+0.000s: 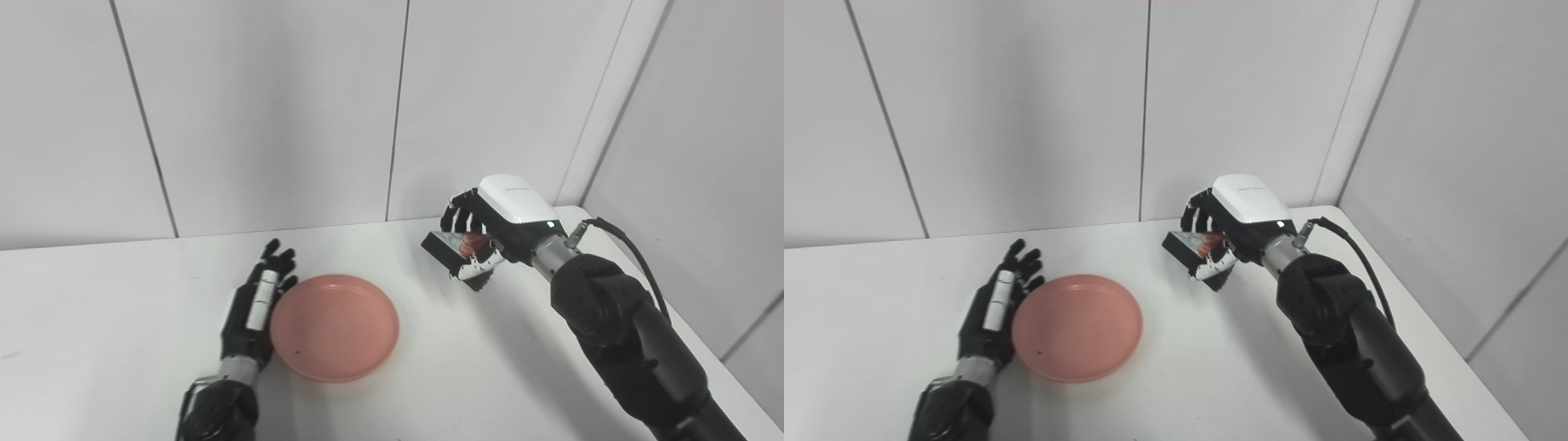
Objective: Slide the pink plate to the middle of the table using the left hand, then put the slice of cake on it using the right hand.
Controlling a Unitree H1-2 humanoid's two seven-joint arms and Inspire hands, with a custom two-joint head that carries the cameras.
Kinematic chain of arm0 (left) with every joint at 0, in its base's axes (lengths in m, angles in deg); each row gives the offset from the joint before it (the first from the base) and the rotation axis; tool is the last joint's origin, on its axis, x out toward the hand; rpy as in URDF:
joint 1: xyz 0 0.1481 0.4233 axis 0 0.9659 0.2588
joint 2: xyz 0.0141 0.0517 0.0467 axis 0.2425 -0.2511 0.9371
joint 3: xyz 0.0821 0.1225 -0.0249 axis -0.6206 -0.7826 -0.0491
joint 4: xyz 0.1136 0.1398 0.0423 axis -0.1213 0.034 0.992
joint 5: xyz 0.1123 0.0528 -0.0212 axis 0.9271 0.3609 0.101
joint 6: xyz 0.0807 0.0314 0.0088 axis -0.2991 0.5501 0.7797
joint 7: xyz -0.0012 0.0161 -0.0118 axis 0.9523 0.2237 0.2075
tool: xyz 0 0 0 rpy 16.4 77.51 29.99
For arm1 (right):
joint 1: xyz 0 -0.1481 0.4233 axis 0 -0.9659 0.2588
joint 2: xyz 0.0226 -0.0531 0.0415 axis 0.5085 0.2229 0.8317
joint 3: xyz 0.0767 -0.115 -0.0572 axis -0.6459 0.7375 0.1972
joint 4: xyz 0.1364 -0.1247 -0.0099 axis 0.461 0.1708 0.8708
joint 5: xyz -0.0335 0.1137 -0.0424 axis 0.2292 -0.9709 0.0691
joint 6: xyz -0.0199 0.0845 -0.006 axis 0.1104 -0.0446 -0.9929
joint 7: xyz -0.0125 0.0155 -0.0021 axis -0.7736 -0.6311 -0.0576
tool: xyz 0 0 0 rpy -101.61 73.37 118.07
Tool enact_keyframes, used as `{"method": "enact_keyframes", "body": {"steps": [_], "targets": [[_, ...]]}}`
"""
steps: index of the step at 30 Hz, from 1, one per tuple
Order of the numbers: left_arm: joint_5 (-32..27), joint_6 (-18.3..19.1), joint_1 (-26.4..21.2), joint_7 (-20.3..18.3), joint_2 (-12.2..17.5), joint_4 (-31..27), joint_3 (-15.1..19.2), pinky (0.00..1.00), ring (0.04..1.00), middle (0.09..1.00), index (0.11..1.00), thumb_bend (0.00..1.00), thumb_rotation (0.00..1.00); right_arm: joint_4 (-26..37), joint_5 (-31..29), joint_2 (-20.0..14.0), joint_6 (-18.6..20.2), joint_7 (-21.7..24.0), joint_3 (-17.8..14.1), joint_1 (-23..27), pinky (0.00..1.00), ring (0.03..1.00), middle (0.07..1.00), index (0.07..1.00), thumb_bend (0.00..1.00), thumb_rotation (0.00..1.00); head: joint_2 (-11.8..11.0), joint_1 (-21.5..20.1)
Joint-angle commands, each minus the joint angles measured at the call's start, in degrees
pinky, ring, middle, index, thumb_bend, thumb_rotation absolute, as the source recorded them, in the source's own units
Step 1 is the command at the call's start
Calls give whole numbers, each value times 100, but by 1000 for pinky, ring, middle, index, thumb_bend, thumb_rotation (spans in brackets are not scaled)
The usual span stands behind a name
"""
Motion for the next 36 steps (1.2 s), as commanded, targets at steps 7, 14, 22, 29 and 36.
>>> {"method": "enact_keyframes", "body": {"steps": [7,14,22,29,36], "targets": [[121,155,202,247,-214,468,-49,908,918,889,925,821,772,-235,-24,384,-536,-173,250,611,328,390,474,486,530,0,35,518],[209,110,213,317,-259,517,-66,884,915,893,930,807,783,-643,-131,778,-753,-186,512,861,333,394,477,484,531,0,27,792],[209,59,206,352,-294,567,-72,871,908,898,921,792,778,-1177,-98,1143,-1013,-302,734,1075,337,419,495,500,521,0,-8,830],[265,-17,205,374,-292,615,-94,842,896,877,899,771,758,-1495,63,1354,-1131,-314,1009,1187,323,421,498,495,520,0,-34,894],[254,73,302,308,-220,470,-94,883,910,899,903,768,769,-2013,83,1494,-1324,-502,1136,1223,312,418,493,496,520,0,-28,860]]}}
